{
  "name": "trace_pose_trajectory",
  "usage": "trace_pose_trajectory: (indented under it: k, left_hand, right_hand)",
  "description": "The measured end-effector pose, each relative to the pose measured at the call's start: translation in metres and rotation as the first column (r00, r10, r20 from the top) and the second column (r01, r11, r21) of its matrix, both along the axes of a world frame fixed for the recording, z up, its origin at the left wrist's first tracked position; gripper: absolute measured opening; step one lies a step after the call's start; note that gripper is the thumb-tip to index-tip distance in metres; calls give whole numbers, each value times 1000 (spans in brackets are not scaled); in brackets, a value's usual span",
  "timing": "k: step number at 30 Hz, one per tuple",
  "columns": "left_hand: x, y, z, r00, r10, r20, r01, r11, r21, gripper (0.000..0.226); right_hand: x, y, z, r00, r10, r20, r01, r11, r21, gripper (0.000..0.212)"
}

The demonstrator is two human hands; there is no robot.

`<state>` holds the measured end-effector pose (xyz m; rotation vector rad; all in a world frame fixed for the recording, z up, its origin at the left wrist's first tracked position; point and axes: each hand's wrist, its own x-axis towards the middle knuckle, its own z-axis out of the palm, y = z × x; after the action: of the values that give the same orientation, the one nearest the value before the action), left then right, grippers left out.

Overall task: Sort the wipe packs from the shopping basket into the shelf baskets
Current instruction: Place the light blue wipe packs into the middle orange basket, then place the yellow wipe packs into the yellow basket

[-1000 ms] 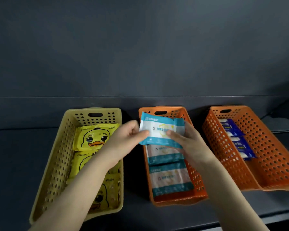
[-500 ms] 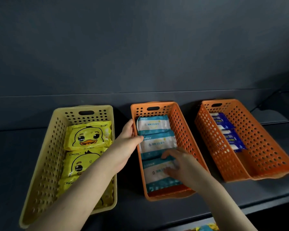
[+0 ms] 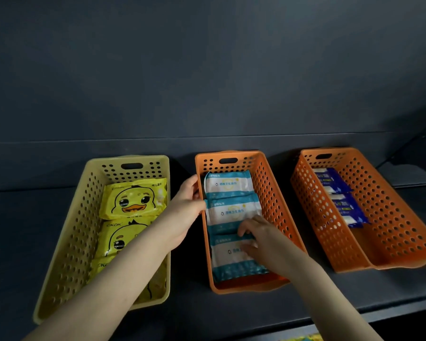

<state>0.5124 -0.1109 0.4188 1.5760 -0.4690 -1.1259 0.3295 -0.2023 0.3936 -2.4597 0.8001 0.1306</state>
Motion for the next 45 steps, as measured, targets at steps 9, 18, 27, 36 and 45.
trace_pose_trajectory:
  k: [9, 18, 27, 36, 45]
  left_hand:
    - [-6, 11, 25, 997, -37, 70, 30, 994, 101, 32]
    - [-11, 107, 68, 843, -394, 367, 398, 915, 66, 32]
    - [-92, 192, 10, 632, -669, 392, 699, 710, 84, 23]
    - [-201, 221, -103, 527, -801, 283, 728, 598, 335, 37]
    - [-326, 206, -198, 670, -742, -4, 650, 585, 485, 34]
  right_hand:
    - [0, 1, 29, 988, -87, 127, 90, 996, -16, 28]
    - [-64, 93, 77, 834, -418, 361, 529, 792, -305, 39]
    - [-186, 263, 32, 670, -726, 158, 735, 618, -277, 33]
    - [-293, 339, -75, 331, -940, -80, 943, 331, 14, 32]
    - [-427, 298, -194, 176, -933, -315, 972, 115, 204, 32]
